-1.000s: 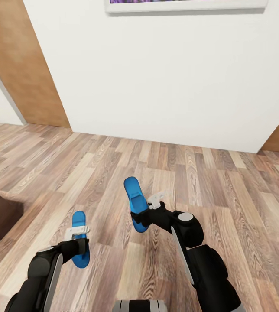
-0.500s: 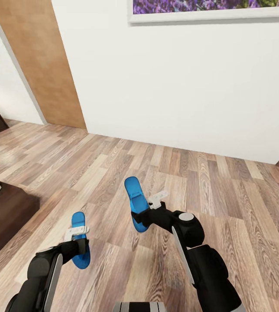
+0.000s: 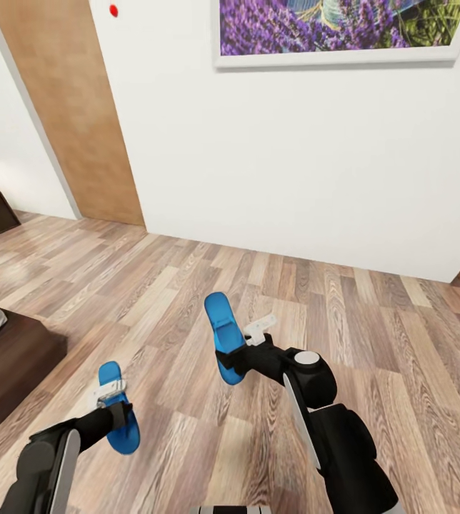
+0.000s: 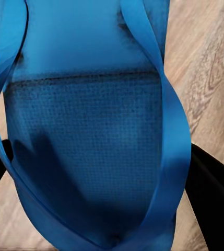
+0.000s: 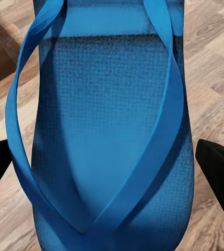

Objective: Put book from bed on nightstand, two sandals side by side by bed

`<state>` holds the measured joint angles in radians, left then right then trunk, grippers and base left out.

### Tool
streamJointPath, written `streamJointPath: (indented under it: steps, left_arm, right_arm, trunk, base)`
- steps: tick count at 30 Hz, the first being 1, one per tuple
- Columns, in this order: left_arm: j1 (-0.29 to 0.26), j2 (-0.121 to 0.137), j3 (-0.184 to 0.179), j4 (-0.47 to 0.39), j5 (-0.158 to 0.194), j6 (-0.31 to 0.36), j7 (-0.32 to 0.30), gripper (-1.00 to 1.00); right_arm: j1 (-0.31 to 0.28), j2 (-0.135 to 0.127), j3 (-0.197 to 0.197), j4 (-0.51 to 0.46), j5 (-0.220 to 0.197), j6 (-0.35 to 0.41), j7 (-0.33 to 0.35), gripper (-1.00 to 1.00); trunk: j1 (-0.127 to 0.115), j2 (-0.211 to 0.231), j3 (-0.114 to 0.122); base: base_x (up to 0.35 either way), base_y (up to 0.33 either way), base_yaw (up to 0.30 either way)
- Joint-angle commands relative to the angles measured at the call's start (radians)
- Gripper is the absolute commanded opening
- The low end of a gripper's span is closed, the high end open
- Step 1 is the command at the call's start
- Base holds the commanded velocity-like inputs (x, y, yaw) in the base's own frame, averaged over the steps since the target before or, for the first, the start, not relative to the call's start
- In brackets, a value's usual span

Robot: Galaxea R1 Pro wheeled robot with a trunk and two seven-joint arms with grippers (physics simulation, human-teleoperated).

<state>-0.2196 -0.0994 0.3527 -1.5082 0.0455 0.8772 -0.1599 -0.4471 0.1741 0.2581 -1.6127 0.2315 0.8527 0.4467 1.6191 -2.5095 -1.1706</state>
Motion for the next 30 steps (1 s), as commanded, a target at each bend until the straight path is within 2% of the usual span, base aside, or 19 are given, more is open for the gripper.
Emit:
streamJointPath:
  steps: [1,5,7,9,11,12,15,18,20,21,23,24,27,30]
  left_arm:
    - [0.0,-0.002,0.007,-0.003,0.008,0.016,-0.001,-1.0]
    - [0.004,-0.005,0.02,-0.026,0.015,0.054,0.032,-1.0]
    - [-0.005,-0.004,0.016,-0.038,0.018,0.065,0.076,-1.0]
    - [-0.048,0.0,0.012,-0.043,0.019,0.074,0.113,-1.0]
    - [-0.089,0.002,0.01,-0.045,0.018,0.09,0.129,-1.0]
    - [-0.132,0.004,0.008,-0.046,0.014,0.116,0.141,-1.0]
    - [-0.185,0.005,0.002,-0.05,0.01,0.146,0.151,-1.0]
    - [-0.226,0.005,-0.035,-0.05,0.005,0.168,0.16,-1.0]
    - [-0.234,0.003,-0.047,-0.052,0.003,0.17,0.166,-1.0]
    - [-0.243,-0.003,-0.069,-0.056,0.007,0.17,0.19,-1.0]
    - [-0.246,-0.003,-0.087,-0.056,0.012,0.17,0.198,-1.0]
    - [-0.247,0.003,-0.109,-0.049,0.012,0.17,0.204,-1.0]
    - [-0.237,0.021,-0.121,-0.038,0.013,0.17,0.196,-1.0]
    - [-0.23,0.048,-0.163,-0.002,0.015,0.17,0.181,-1.0]
  right_arm:
    - [0.0,0.0,0.0,-0.001,0.012,0.008,0.008,-1.0]
    - [0.0,0.0,0.003,-0.001,0.012,0.059,0.007,-1.0]
    - [-0.002,0.0,0.003,0.0,0.016,0.085,0.006,-1.0]
    - [-0.006,0.0,0.0,0.009,0.019,0.111,0.003,-1.0]
    - [-0.009,0.0,0.0,0.03,0.021,0.125,0.002,-1.0]
    - [-0.014,0.0,0.0,0.062,0.023,0.134,0.0,-1.0]
    - [-0.031,0.0,-0.002,0.111,0.022,0.141,-0.001,-1.0]
    - [-0.054,0.0,-0.005,0.151,0.018,0.147,-0.001,-1.0]
    - [-0.058,0.0,-0.005,0.158,0.018,0.147,-0.002,-1.0]
    - [-0.065,0.0,-0.006,0.168,0.015,0.148,-0.002,-1.0]
    - [-0.067,0.0,-0.007,0.171,0.014,0.148,-0.002,-1.0]
    - [-0.068,0.0,-0.008,0.171,0.013,0.147,-0.002,-1.0]
    - [-0.069,0.0,-0.008,0.173,0.013,0.145,-0.002,-1.0]
    - [-0.079,0.0,-0.008,0.205,0.013,0.144,-0.011,-1.0]
  trunk:
    - [-0.001,0.0,0.003]
    - [-0.002,0.001,0.019]
    - [-0.003,0.001,0.026]
    - [-0.004,0.002,0.034]
    - [-0.005,0.002,0.042]
    - [-0.006,0.003,0.046]
    - [-0.007,0.003,0.057]
    - [-0.008,0.004,0.069]
    - [-0.009,0.004,0.077]
    - [-0.01,0.005,0.08]
    - [-0.01,0.005,0.088]
    - [-0.011,0.005,0.092]
    - [-0.012,0.006,0.104]
    - [-0.014,0.007,0.115]
  base:
    - [0.0,0.0,0.0]
    - [0.0,0.0,0.0]
    - [0.0,0.0,0.0]
    - [0.0,0.0,0.0]
    - [0.0,0.0,0.0]
    - [0.0,0.0,0.0]
    - [0.0,0.0,0.0]
    - [0.0,0.0,0.0]
    - [0.0,0.0,0.0]
    - [0.0,0.0,0.0]
    - [0.0,0.0,0.0]
    - [0.0,0.0,0.0]
    - [0.0,0.0,0.0]
    - [0.0,0.0,0.0]
